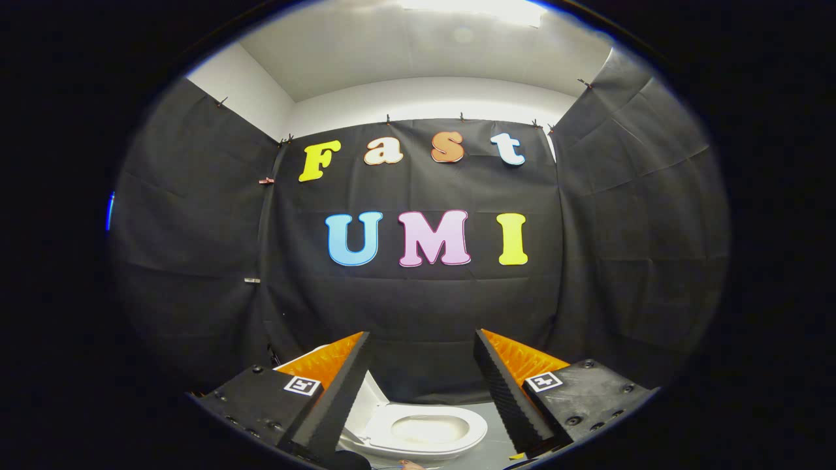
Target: Open the toilet lid.
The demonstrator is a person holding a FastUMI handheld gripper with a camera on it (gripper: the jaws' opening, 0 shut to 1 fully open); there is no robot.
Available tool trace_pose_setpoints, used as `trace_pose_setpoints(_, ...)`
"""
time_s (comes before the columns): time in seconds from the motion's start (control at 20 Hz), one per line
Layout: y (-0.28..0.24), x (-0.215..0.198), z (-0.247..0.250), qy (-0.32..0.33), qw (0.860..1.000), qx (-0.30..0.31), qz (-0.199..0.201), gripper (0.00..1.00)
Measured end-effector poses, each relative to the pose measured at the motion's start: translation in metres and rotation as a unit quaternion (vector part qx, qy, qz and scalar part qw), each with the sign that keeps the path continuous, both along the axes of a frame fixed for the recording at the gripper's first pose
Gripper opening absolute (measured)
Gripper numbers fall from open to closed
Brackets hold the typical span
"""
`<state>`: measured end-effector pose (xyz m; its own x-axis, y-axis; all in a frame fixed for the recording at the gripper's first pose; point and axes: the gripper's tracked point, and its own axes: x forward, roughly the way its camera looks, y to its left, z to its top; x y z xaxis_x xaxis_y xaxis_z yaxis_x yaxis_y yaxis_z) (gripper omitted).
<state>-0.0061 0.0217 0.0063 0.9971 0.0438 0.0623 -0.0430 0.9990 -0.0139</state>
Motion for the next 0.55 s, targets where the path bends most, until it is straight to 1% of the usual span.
trace_pose_setpoints(0.55, 0.0034, 0.0004, -0.0006, -0.001, 1.000, -0.003, 0.004, 0.98)
